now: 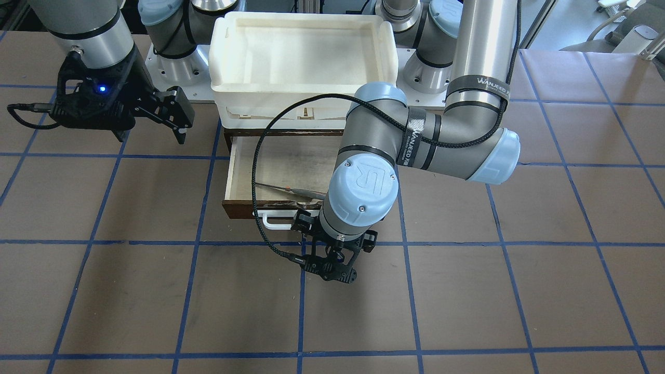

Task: Put scissors in drawer and close it
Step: 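Lower the left gripper onto the drawer front near the handle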

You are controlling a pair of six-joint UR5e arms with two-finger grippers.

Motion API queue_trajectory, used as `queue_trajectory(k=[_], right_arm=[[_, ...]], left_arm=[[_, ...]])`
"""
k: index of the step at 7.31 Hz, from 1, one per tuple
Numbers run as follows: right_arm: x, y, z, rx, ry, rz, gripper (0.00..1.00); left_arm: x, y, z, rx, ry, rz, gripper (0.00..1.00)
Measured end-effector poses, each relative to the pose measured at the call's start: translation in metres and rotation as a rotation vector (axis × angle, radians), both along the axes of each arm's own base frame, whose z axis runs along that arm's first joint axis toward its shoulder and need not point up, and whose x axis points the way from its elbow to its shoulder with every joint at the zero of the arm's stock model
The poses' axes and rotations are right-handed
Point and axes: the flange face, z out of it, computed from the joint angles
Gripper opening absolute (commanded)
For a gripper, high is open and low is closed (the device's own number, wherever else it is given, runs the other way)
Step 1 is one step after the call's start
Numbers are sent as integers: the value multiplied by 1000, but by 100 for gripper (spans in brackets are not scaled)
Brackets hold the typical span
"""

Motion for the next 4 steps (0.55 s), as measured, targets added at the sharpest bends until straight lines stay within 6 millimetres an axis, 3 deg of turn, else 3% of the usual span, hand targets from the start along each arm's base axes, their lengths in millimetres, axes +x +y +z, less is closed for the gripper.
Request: queue_trajectory(k=[4], right_arm=[[0,0,0,-1,2,-1,100]], left_arm=[[1,6,16,12,12,17,100]])
